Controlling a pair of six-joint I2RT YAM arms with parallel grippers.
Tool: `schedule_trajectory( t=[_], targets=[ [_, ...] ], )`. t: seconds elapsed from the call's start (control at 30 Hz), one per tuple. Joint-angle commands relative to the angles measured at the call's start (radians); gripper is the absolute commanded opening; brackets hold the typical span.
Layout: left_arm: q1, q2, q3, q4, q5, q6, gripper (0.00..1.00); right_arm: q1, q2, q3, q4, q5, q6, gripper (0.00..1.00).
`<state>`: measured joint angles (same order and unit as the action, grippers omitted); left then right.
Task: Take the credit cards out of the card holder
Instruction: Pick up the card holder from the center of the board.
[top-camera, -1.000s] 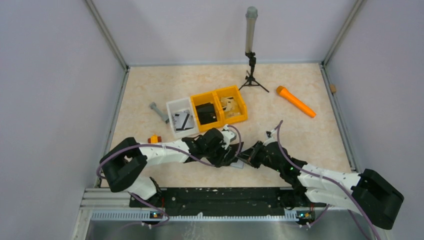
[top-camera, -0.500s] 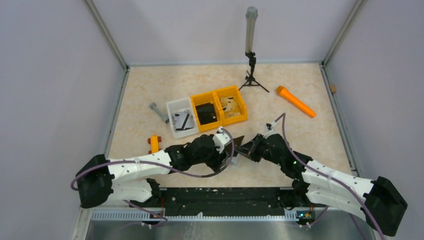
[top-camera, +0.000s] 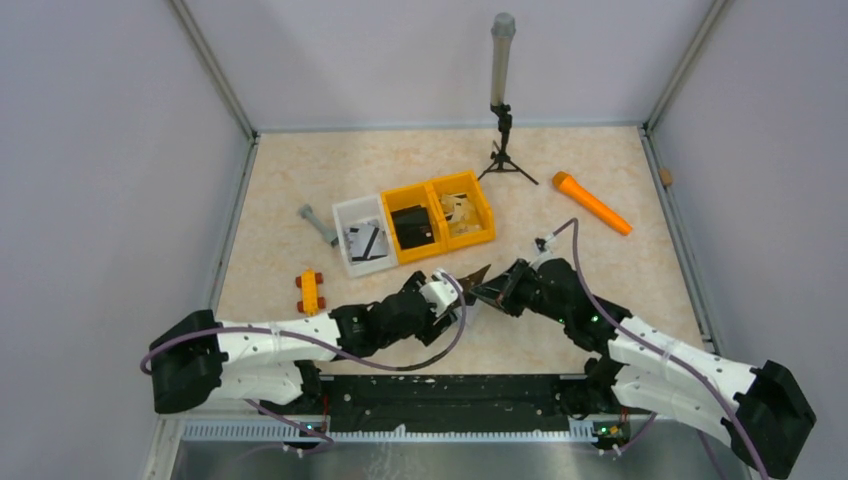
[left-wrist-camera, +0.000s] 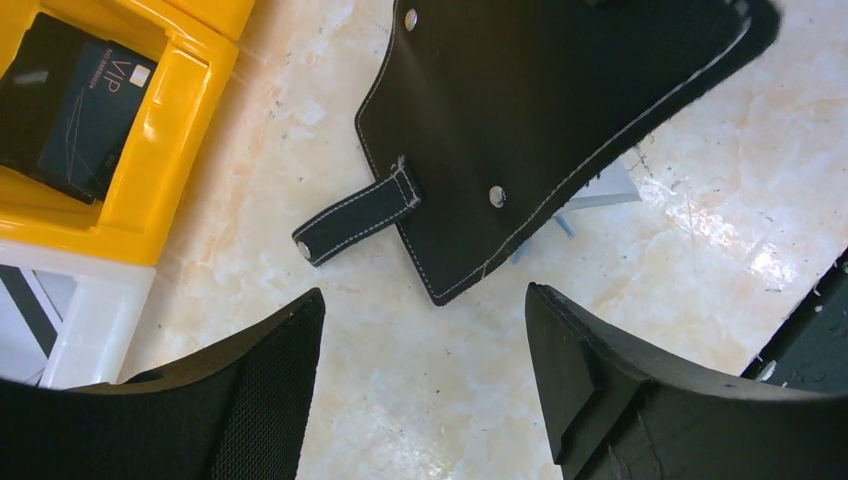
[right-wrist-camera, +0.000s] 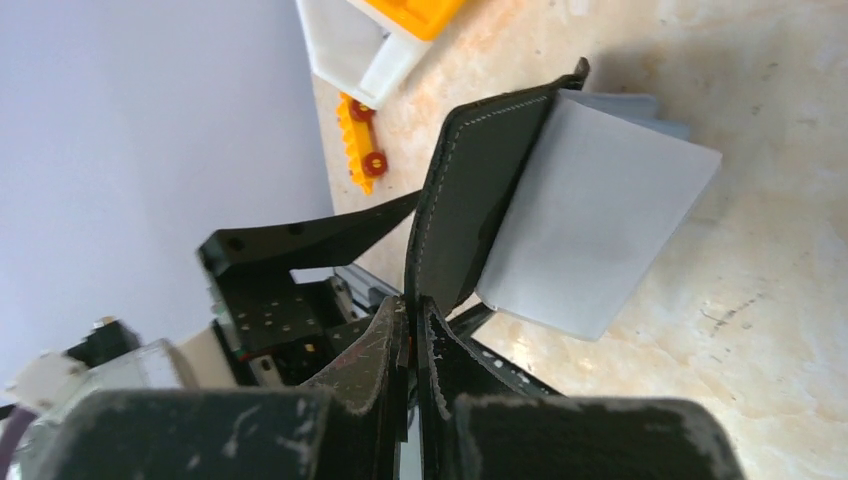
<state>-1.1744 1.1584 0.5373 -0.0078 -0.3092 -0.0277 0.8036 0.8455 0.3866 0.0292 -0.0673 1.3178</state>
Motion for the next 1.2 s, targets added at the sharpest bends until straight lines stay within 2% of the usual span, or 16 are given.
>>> schedule_trajectory(
  t=[0.0, 0.13, 0.33, 0.5, 0.9, 1.17],
  targets=[
    [-0.004, -0.043, -0.054, 0.134, -0.032, 0.004, 0.77, -0.019, -0.044, 0.079, 0.009, -0.022, 0.004, 0.00],
    [-0.003, -0.151, -0.095, 0.159, -0.021, 0.006, 0.78, -0.026, -0.068, 0.123, -0.022, -0.017, -0.008, 0.00],
    [-0.002, -0.280, -0.092, 0.109, 0.005, 0.018, 0.79, -0.032, -0.064, 0.184, -0.026, -0.031, -0.014, 0.00],
    [-0.003, -0.282, -0.072, 0.103, 0.038, 0.018, 0.80, -0.033, -0.058, 0.227, -0.023, -0.032, -0.012, 0.00],
    [-0.002, -0.254, -0.060, 0.149, -0.035, 0.070, 0.78, -0.034, -0.041, 0.297, 0.008, -0.079, 0.021, 0.00],
    [-0.002, -0.300, -0.106, 0.278, -0.006, 0.125, 0.74, -0.034, -0.035, 0.296, 0.047, -0.116, 0.054, 0.00]
  ],
)
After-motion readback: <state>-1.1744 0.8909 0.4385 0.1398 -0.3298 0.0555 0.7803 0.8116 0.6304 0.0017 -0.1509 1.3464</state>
